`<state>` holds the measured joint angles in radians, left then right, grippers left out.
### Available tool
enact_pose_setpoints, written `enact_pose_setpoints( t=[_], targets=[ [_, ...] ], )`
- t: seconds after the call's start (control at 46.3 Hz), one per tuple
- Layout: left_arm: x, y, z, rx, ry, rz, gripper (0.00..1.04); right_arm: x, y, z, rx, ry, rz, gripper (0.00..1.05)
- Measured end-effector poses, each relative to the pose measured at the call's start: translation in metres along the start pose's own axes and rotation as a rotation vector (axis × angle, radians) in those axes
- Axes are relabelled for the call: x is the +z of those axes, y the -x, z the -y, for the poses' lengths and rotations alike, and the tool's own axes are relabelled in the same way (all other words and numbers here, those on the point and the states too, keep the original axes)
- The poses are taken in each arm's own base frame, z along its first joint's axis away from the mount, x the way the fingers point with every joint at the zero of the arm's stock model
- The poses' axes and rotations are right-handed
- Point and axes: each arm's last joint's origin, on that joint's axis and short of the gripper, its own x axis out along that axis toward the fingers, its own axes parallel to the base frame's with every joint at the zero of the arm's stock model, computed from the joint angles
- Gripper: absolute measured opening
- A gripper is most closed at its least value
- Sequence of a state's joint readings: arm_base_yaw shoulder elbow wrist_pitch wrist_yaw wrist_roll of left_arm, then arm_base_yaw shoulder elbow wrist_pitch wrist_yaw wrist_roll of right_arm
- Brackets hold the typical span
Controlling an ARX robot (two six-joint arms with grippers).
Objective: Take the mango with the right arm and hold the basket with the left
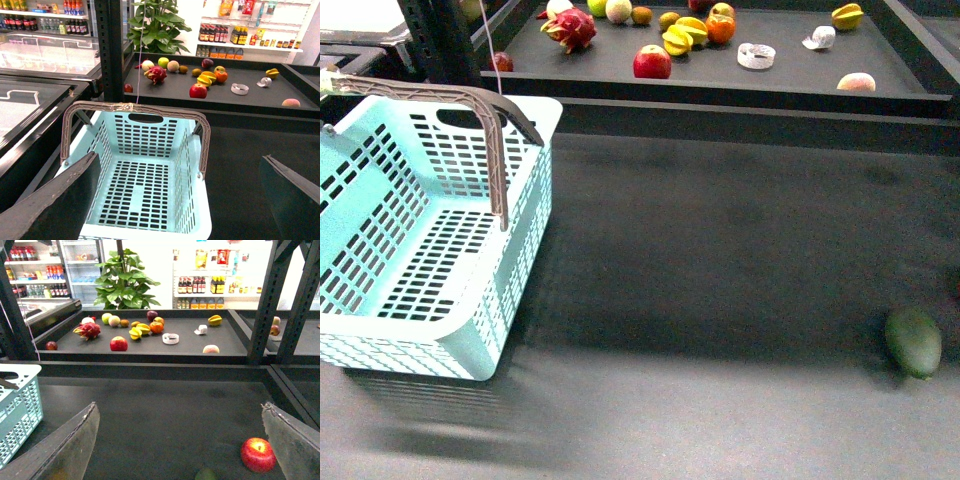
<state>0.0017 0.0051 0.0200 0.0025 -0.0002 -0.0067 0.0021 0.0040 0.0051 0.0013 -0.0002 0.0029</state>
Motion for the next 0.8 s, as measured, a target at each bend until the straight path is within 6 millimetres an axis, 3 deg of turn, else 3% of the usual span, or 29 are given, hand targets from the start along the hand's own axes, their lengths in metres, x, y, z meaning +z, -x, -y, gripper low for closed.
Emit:
enact_pose_setpoints(
  t=[0.54, 0.67, 0.8],
  targets=[
    [0.000, 0.000, 0.000, 0.005, 0.000, 0.001, 0.99, 0.000, 0.000, 0.000, 0.000, 0.000, 0.000, 0.97],
    [0.014, -0.007, 0.003, 0.291, 0.080, 0.137, 0.99, 0.000, 0.000, 0.000, -0.002, 0.000, 0.000, 0.97],
    [0.012, -0.024, 0.005, 0.432, 0.155, 0.128, 0.99, 0.000, 0.000, 0.000, -0.001, 0.000, 0.000, 0.97]
  ],
)
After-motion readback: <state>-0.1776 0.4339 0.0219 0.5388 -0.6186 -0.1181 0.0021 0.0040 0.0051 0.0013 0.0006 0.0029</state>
